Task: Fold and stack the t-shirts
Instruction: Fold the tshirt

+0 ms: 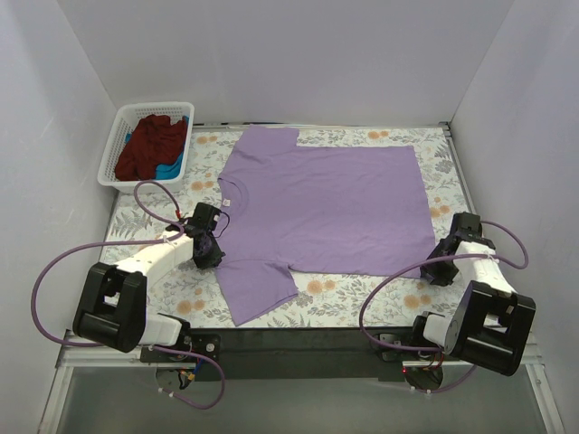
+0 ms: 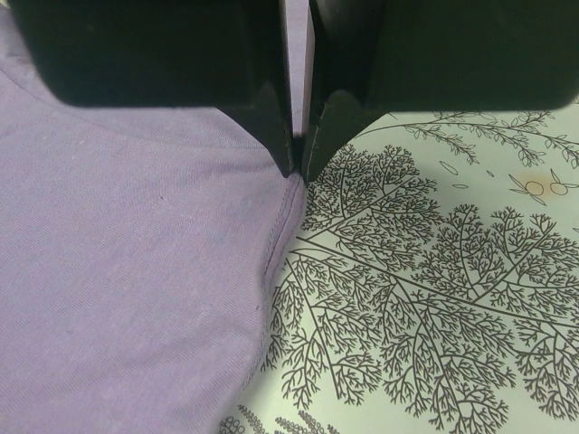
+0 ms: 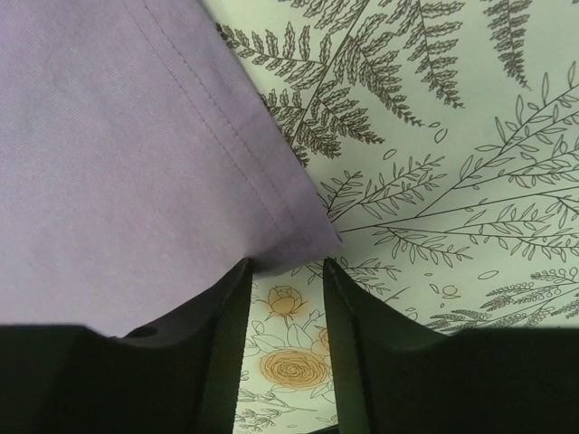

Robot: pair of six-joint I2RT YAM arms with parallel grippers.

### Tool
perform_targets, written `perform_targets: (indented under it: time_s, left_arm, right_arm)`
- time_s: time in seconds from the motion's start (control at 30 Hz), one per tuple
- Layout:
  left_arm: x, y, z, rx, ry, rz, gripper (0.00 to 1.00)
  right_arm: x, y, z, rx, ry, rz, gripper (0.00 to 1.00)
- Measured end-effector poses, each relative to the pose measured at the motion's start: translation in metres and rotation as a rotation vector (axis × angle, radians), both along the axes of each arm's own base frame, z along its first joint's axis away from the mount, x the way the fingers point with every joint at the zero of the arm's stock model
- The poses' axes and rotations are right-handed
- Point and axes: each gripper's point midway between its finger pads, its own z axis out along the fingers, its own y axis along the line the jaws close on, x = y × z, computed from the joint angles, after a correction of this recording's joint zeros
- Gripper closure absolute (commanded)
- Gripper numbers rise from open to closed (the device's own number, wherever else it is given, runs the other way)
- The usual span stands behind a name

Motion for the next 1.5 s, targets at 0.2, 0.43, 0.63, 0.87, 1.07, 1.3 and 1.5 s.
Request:
perform_targets:
  time_s: [0.2, 0.43, 0.63, 0.87, 1.07, 1.3, 1.5]
  left_arm:
    - [0.0, 0.0, 0.0, 0.0, -0.001, 0.001, 1.0]
    - [0.0, 0.0, 0.002, -0.004, -0.014, 0.001, 1.0]
    - [0.0, 0.0, 0.005, -0.008, -0.034, 0.002, 1.0]
    - [0.002, 0.003, 0.008, 0.004, -0.047, 0.008, 1.0]
    - [0.003, 0.004, 0.009, 0.006, -0.056, 0.01, 1.0]
    - [0.014, 0.0, 0.025, 0.0, -0.08, 0.003, 1.0]
    - [0.032, -0.005, 0.047, -0.01, -0.127, -0.006, 1.0]
  right_arm:
    - [0.0, -0.004, 0.0, -0.004, 0.009, -0.018, 0.9]
    - [0.001, -0.006, 0.0, -0.005, 0.007, -0.028, 0.99]
    - [0.004, -0.007, 0.006, -0.007, -0.013, -0.026, 0.99]
    - [0.023, -0.009, 0.028, -0.007, -0.089, -0.007, 0.99]
    - [0.029, -0.008, 0.034, 0.003, -0.107, 0.001, 0.99]
    - [0.045, -0.008, 0.047, 0.019, -0.143, 0.023, 0.99]
    - [0.051, -0.007, 0.049, 0.033, -0.148, 0.037, 0.99]
